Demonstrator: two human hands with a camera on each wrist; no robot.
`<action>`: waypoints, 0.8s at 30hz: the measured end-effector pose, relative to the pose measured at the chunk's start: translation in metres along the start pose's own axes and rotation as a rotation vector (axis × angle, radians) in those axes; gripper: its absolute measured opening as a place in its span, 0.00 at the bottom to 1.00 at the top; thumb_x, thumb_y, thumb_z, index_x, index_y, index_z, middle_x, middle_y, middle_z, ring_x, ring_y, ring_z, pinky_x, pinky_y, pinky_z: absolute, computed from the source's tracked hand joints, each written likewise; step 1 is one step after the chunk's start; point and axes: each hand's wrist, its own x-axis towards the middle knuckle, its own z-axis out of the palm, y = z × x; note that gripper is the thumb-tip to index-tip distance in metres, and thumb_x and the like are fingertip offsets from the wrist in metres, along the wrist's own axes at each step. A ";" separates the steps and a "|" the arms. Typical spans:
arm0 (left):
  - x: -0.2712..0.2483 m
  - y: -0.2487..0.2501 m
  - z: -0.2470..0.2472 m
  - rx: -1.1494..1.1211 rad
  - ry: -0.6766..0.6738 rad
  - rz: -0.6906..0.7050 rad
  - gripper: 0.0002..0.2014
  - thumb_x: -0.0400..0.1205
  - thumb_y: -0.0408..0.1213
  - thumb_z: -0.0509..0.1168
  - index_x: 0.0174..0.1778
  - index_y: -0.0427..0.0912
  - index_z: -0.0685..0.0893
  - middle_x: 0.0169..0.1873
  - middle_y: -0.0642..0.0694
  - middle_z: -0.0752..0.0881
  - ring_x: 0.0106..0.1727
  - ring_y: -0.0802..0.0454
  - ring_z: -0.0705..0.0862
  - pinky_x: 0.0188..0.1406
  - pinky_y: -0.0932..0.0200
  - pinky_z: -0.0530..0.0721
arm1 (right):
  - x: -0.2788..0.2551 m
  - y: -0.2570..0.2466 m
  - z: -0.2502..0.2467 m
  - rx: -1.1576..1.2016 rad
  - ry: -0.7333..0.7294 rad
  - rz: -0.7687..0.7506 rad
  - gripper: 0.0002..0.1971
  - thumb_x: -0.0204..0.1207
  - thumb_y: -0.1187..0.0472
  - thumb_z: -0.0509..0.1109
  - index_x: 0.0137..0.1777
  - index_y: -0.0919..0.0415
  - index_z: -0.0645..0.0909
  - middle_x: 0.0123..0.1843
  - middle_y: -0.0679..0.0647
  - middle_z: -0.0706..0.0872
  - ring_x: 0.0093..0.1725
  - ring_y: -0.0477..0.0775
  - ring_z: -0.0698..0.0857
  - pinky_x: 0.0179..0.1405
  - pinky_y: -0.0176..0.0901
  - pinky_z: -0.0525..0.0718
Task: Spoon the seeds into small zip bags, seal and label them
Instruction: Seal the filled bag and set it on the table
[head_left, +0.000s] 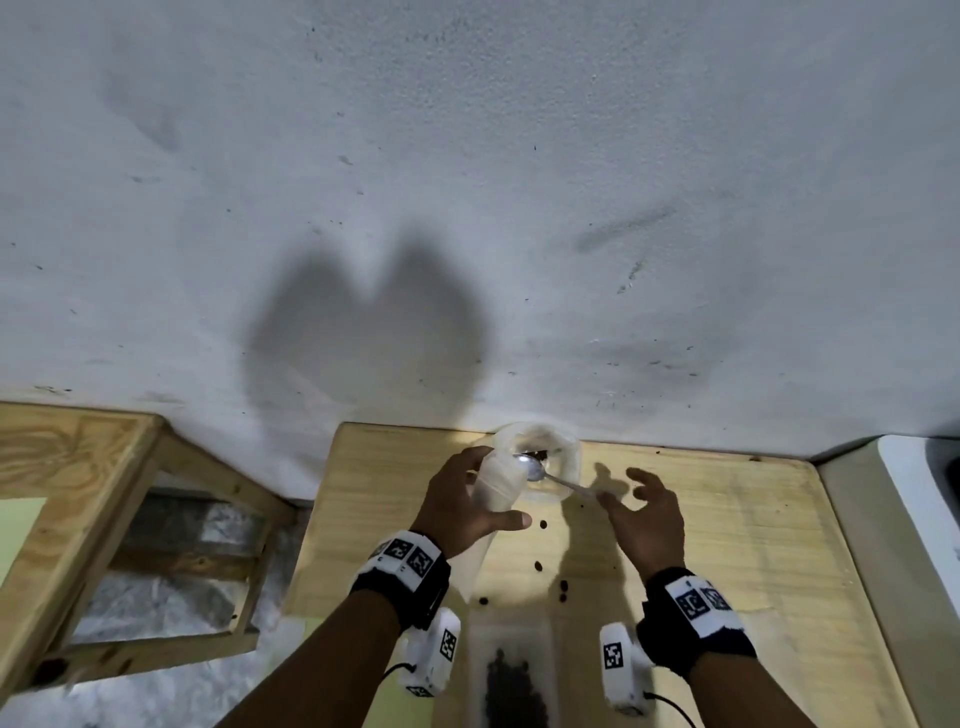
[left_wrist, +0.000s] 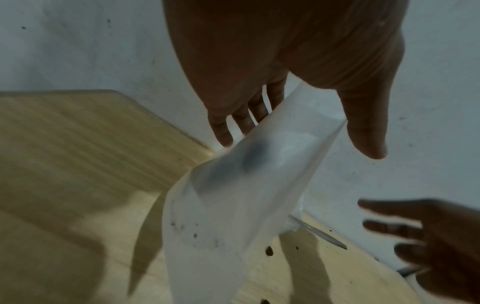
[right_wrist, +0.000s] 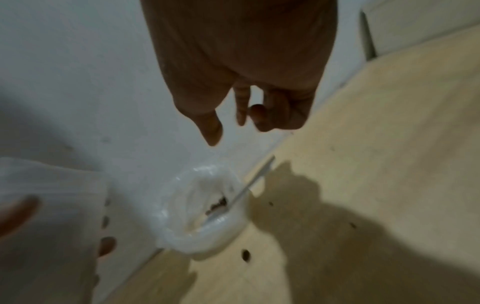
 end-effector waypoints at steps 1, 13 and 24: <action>-0.001 0.004 -0.001 0.011 -0.012 0.022 0.46 0.55 0.52 0.88 0.69 0.55 0.76 0.66 0.56 0.81 0.62 0.55 0.81 0.59 0.61 0.80 | -0.008 -0.013 -0.006 0.083 -0.013 -0.101 0.15 0.76 0.55 0.78 0.62 0.51 0.85 0.55 0.57 0.87 0.53 0.57 0.86 0.46 0.39 0.81; -0.006 0.046 -0.010 -0.194 0.054 0.071 0.25 0.72 0.49 0.79 0.62 0.46 0.82 0.49 0.53 0.83 0.44 0.58 0.83 0.36 0.74 0.80 | -0.025 -0.095 -0.021 0.023 -0.326 -0.509 0.12 0.71 0.63 0.81 0.32 0.55 0.80 0.34 0.47 0.86 0.36 0.43 0.83 0.33 0.32 0.76; -0.013 0.056 -0.019 -0.419 0.172 0.085 0.15 0.81 0.36 0.73 0.33 0.30 0.80 0.28 0.44 0.76 0.32 0.53 0.73 0.33 0.62 0.74 | -0.042 -0.101 -0.008 0.324 -0.349 -0.358 0.08 0.69 0.60 0.85 0.40 0.58 0.88 0.34 0.44 0.88 0.36 0.45 0.85 0.36 0.38 0.81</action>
